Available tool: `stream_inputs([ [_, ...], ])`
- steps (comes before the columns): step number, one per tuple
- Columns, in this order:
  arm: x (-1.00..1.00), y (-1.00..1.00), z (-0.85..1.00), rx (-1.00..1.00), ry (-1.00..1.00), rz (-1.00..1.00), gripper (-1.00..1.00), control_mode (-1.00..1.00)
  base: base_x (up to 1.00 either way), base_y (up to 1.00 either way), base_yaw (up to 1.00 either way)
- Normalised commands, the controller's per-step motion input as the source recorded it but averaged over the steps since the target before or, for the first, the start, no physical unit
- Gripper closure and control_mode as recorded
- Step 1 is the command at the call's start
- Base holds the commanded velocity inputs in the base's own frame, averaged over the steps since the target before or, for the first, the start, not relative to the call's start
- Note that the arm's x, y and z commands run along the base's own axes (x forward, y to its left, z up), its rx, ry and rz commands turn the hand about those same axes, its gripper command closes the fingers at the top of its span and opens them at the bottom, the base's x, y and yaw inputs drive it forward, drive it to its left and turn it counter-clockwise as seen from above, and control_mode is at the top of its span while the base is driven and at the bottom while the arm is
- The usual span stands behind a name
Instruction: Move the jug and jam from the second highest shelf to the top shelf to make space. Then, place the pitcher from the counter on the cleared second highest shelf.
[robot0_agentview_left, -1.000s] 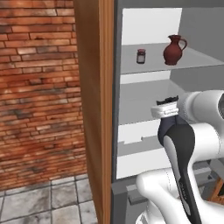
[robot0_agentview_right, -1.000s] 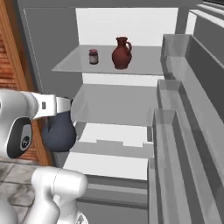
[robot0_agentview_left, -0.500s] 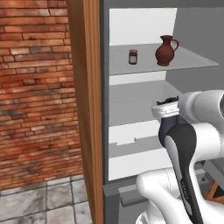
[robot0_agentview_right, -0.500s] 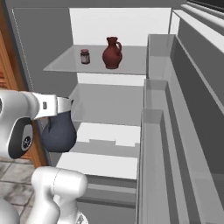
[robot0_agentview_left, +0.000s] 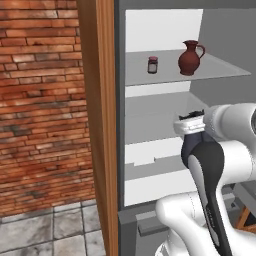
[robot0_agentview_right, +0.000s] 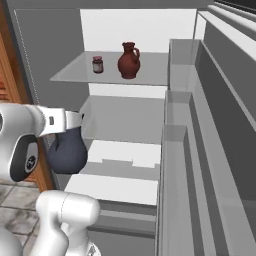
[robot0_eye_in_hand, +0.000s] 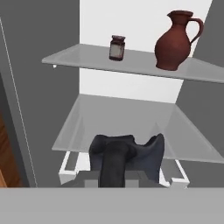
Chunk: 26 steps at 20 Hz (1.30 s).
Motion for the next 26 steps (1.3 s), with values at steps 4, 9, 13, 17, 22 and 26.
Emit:
stream_inputs([
  [4, 0.03, -0.05, 0.00, 0.00, -0.27, 0.04, 1.00, -1.00, 0.00, 0.00, 0.00],
  [9, 0.27, -0.01, -0.01, 0.00, -0.25, 0.08, 1.00, -1.00, 0.00, 0.00, 0.00],
  [13, 0.45, -0.21, -0.18, 0.00, -0.04, 0.06, 1.00, -1.00, 0.00, 0.00, 0.00],
  [17, 0.44, -0.31, -0.34, 0.00, 0.00, 0.03, 1.00, -1.00, 0.00, 0.00, 0.00],
  [22, 0.40, -0.33, -0.40, 0.00, -0.07, 0.02, 1.00, -1.00, 0.00, 0.00, 0.00],
  [26, 0.43, -0.16, -0.36, 0.08, -0.28, 0.00, 1.00, -1.00, 0.00, 0.00, 0.00],
])
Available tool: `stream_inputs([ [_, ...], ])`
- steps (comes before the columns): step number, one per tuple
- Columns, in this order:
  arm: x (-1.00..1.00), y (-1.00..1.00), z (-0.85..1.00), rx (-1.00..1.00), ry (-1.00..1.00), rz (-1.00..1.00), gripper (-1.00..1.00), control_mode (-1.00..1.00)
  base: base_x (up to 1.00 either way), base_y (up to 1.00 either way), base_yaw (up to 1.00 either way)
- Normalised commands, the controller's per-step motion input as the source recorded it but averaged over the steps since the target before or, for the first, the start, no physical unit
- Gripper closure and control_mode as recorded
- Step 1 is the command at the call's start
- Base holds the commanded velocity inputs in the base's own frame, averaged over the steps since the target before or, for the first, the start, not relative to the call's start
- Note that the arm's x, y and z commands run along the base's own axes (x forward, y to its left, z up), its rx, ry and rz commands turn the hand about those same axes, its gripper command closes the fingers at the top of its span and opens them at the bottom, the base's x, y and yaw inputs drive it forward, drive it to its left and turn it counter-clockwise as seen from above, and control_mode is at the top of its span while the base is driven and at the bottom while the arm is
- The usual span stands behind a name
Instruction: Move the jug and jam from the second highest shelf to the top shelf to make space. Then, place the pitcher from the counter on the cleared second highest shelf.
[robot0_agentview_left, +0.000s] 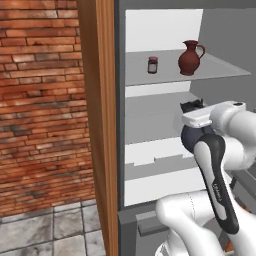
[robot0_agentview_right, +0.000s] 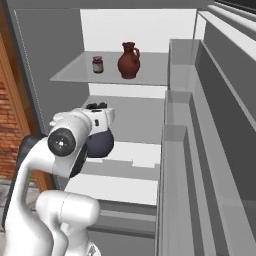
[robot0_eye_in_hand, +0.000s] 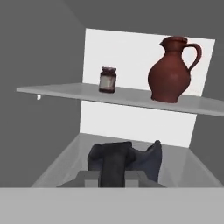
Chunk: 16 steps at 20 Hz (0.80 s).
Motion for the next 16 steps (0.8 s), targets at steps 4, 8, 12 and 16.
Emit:
stream_inputs([
  [4, 0.45, -0.02, -0.19, 0.10, -0.24, 0.00, 1.00, -1.00, 0.00, 0.00, 0.00],
  [8, 0.40, -0.03, -0.05, 0.06, -0.08, 0.00, 1.00, -1.00, 0.00, 0.00, 0.00],
  [12, 0.26, -0.11, 0.00, 0.02, 0.00, 0.00, 1.00, -1.00, 0.00, 0.00, 0.00],
  [16, 0.21, -0.14, 0.00, 0.02, 0.00, 0.00, 1.00, -1.00, 0.00, 0.00, 0.00],
])
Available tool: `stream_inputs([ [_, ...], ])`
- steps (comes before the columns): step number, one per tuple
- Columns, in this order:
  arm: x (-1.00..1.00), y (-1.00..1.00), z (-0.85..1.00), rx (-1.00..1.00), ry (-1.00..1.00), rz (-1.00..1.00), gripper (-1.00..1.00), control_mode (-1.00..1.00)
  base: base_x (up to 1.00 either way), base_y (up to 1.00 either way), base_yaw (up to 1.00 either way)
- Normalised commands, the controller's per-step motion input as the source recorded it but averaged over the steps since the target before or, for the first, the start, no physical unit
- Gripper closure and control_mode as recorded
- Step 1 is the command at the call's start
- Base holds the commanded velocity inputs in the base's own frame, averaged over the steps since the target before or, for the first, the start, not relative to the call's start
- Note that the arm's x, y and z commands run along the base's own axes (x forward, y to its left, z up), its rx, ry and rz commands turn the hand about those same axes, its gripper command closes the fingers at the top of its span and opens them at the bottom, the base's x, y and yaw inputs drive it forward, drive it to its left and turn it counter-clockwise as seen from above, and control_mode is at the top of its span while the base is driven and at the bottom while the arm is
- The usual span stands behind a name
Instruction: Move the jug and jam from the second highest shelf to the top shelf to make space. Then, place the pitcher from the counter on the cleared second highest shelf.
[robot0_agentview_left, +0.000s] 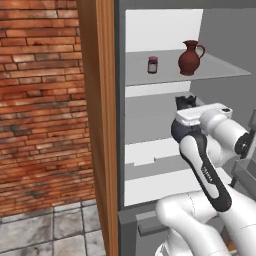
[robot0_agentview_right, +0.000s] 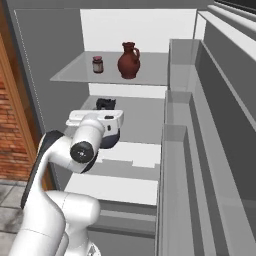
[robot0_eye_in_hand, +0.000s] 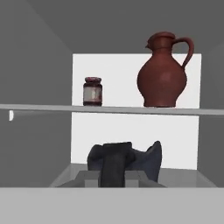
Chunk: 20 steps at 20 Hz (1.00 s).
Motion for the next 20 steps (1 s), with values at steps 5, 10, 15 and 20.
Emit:
stream_inputs([
  [5, 0.21, -0.17, -0.02, 0.01, -0.01, 0.00, 1.00, -1.00, 0.00, 0.00, 0.00],
  [10, 0.28, -0.19, -0.15, 0.02, -0.09, 0.03, 1.00, -1.00, 0.00, 0.00, 0.00],
  [15, 0.46, -0.13, -0.25, 0.05, -0.28, 0.06, 1.00, -1.00, 0.00, 0.00, 0.00],
  [20, 0.48, -0.02, -0.27, 0.01, -0.25, 0.03, 1.00, -1.00, 0.00, 0.00, 0.00],
])
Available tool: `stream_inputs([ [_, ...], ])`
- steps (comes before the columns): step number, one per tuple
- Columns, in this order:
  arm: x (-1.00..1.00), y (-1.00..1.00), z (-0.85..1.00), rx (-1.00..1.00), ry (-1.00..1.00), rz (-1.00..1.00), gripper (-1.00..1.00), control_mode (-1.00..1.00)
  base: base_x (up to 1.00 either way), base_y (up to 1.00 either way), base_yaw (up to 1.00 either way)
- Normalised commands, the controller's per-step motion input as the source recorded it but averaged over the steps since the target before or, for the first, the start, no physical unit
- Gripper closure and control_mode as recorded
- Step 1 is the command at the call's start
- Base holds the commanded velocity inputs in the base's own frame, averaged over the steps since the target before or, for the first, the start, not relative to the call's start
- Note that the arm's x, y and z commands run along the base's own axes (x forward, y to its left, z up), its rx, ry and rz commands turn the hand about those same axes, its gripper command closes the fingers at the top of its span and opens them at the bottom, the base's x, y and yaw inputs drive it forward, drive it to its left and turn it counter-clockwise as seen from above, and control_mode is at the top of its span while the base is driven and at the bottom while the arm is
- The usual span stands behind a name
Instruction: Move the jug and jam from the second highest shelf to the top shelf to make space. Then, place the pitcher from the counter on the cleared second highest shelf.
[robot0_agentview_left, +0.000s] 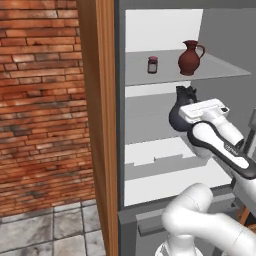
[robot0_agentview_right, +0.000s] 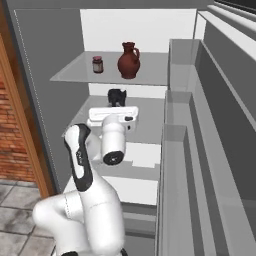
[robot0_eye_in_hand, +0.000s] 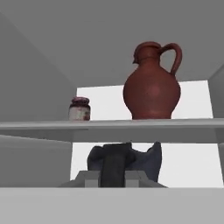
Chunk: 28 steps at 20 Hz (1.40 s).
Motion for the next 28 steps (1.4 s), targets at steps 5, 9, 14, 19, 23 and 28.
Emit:
stream_inputs([
  [5, 0.42, 0.00, -0.33, 0.00, -0.06, 0.00, 1.00, -1.00, 0.00, 0.00, 0.00],
  [9, 0.38, 0.00, -0.30, 0.00, 0.00, 0.00, 1.00, -1.00, 0.00, 0.00, 0.00],
  [14, 0.39, 0.00, -0.23, 0.00, 0.00, 0.00, 1.00, -1.00, 0.00, 0.00, 0.00],
  [19, 0.45, 0.00, -0.23, 0.00, 0.00, 0.00, 1.00, -1.00, 0.00, 0.00, 0.00],
  [23, 0.50, 0.01, -0.32, 0.00, -0.08, 0.00, 1.00, -1.00, 0.00, 0.00, 0.00],
  [28, 0.40, 0.10, -0.44, 0.00, -0.17, 0.00, -1.00, -1.00, 0.00, 0.00, 0.00],
])
